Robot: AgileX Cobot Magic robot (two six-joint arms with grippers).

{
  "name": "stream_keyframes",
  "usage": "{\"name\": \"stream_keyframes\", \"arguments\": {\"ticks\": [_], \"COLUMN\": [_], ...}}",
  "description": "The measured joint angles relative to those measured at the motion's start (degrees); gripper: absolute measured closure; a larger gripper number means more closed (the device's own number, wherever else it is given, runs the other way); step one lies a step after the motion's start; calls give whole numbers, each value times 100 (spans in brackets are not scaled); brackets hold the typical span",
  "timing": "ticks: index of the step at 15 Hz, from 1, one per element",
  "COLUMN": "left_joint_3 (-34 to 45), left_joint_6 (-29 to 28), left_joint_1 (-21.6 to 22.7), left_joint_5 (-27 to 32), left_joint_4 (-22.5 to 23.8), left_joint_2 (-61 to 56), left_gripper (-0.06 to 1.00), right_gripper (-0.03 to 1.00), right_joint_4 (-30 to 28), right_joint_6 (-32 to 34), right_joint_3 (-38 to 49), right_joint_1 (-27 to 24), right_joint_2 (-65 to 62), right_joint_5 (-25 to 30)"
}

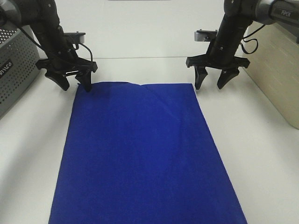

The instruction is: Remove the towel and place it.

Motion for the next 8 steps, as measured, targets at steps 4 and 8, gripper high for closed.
{"name": "stream_keyframes", "arguments": {"ticks": [4,8], "left_joint_3": [0,0], "left_joint_6": [0,0], "left_joint_1": [0,0], "left_joint_5": [17,-46], "left_joint_4": [0,0], "left_joint_2": [0,92], "left_gripper": [28,28], "right_gripper": [24,24], "right_joint_4": [630,722], "right_joint_6": [-195,-315], "right_joint_3": [0,0], "right_joint_1": [178,160], "right_joint_2": [0,143], "right_joint_5": [-413,-544]}}
